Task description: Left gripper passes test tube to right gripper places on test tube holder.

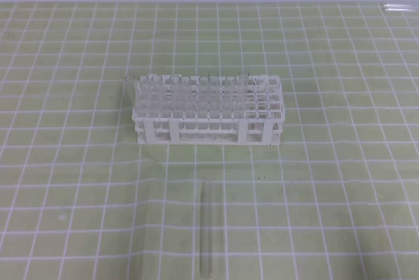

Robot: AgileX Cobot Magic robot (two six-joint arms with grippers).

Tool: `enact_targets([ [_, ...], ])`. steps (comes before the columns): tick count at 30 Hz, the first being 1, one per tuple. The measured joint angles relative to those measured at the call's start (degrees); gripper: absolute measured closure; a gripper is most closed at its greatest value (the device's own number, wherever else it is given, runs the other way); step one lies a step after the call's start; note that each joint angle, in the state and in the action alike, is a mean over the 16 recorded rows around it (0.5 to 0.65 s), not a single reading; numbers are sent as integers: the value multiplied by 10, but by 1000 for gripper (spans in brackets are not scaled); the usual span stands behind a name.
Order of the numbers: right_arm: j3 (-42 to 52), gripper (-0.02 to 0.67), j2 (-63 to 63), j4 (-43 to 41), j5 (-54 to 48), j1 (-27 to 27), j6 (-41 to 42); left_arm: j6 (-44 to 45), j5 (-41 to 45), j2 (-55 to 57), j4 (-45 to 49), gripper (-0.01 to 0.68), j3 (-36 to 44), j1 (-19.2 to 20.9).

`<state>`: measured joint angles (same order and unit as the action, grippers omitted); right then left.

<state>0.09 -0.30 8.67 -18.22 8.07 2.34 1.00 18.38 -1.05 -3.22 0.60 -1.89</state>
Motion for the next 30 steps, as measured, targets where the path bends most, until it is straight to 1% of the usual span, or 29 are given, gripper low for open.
enact_targets([
  [19,0,665,0,5,18,0,0,0,0,0,0,675,0,0],
  [25,0,665,0,37,34,0,0,0,-13,-2,-4,675,1,0],
  [30,0,665,0,80,54,0,0,-2,-43,0,-28,675,-1,0],
])
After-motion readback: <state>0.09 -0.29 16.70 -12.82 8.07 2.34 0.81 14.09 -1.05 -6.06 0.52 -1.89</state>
